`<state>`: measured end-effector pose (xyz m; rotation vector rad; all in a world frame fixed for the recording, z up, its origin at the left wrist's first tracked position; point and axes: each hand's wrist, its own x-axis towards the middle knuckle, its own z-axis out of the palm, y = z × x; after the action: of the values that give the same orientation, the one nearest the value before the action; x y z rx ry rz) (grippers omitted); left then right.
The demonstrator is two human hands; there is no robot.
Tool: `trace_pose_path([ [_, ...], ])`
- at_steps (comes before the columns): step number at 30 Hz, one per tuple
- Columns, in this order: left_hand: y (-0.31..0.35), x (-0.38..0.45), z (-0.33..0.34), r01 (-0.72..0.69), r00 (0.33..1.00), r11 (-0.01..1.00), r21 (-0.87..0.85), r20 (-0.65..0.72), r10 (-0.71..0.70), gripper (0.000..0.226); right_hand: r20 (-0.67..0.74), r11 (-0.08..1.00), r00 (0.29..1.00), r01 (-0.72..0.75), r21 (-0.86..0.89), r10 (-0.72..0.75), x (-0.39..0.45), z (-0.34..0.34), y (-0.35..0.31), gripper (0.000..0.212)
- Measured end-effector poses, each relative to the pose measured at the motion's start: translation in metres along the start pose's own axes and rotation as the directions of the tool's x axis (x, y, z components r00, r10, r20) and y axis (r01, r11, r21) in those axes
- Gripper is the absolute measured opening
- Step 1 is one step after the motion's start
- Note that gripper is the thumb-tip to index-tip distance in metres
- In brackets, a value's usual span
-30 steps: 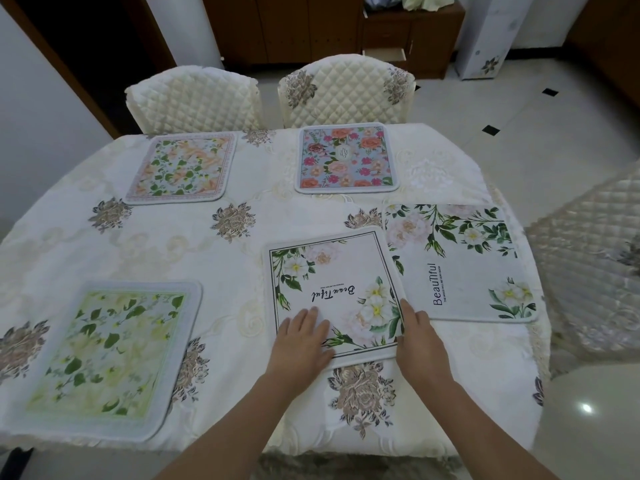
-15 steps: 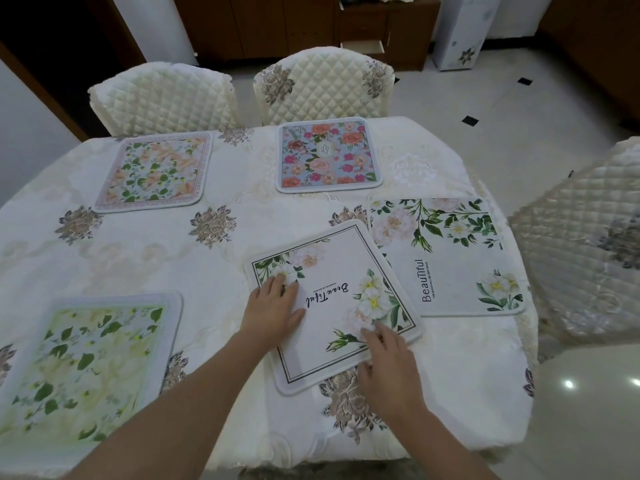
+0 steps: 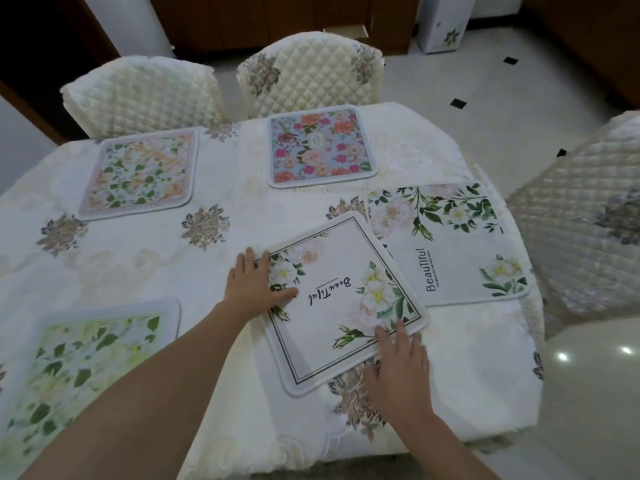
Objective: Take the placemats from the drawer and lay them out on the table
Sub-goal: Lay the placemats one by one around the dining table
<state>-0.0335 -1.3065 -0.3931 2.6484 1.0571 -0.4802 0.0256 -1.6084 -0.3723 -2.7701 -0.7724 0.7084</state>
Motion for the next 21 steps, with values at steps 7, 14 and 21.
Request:
trace_pose_path([
  [7, -0.015, -0.012, -0.003, 0.095, 0.952, 0.991, -0.091, -0.284, -0.117, 0.068, -0.058, 0.995, 0.997, 0.051, 0.091, -0.046, 0.025, -0.011, 0.007, 0.063],
  [14, -0.049, -0.085, 0.03, 0.15, 0.93, 0.951, -0.272, -0.289, -0.229, 0.024, -0.046, 0.981, 0.982, 0.186, 0.055, -0.184, 0.078, -0.019, -0.001, 0.06],
  [21, -0.051, -0.148, 0.041, 0.239, 0.915, 0.93, -0.279, -0.257, -0.312, 0.029, -0.019, 0.968, 0.969, 0.245, -0.052, -0.246, 0.05, -0.01, -0.03, 0.063],
])
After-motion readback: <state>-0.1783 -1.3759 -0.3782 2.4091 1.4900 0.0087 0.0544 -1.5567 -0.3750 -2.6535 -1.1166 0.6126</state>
